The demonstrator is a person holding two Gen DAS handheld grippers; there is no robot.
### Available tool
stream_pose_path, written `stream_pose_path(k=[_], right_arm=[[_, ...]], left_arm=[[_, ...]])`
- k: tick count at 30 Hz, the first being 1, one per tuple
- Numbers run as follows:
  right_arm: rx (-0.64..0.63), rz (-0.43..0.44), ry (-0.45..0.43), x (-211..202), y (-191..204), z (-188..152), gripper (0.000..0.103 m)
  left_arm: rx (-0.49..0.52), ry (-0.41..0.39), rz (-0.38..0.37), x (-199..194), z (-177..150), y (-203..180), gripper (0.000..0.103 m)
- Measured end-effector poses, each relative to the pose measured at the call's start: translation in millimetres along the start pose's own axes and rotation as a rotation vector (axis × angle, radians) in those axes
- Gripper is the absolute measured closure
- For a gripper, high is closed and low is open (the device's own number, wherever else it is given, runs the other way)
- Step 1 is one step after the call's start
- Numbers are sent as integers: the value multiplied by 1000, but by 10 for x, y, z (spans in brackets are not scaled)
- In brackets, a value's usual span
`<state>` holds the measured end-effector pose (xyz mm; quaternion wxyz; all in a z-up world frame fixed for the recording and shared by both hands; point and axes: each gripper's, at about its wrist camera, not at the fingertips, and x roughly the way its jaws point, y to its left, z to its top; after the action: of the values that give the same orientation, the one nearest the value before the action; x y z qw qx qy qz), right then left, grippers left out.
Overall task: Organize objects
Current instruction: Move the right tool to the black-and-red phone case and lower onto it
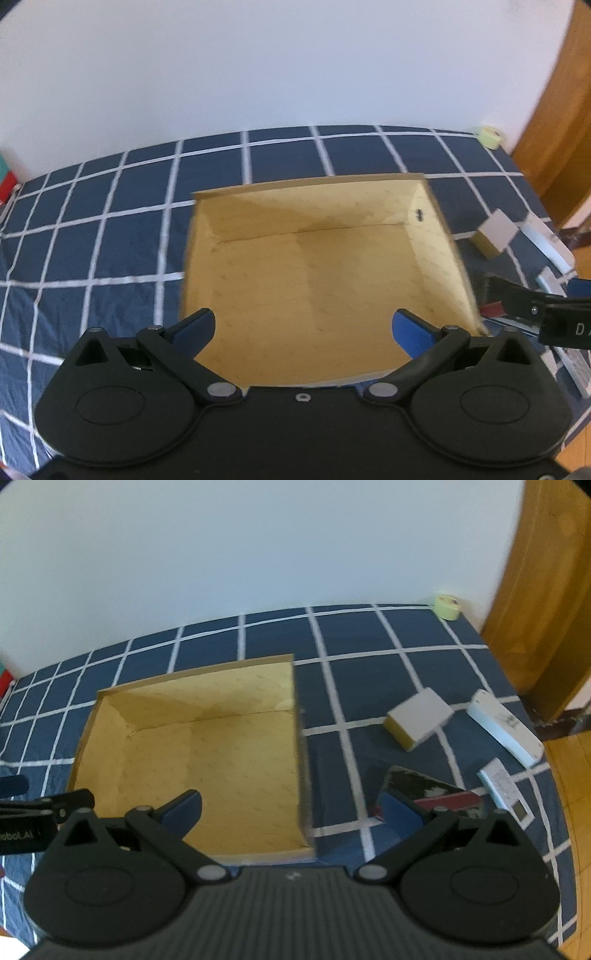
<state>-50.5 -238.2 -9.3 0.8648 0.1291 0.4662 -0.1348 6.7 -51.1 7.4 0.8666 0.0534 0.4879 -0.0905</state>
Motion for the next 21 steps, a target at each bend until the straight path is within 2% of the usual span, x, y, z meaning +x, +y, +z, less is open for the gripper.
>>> stream_pose_path(k=[10,11,12,21], right_arm=[[139,-88,3,-44,-682,-80,0],[151,-93,4,-42,-754,-83,0],[165,-98,5,-36,-834,-82,0],[273,-109,31,69,-1525,-31,0]], left_arm=[[128,17,-84,152,143,-665,0],[228,21,-145,176,155,-744,0],[244,23,-156,191,158,-816,0],[358,67,-203,387,192,-1553,0]])
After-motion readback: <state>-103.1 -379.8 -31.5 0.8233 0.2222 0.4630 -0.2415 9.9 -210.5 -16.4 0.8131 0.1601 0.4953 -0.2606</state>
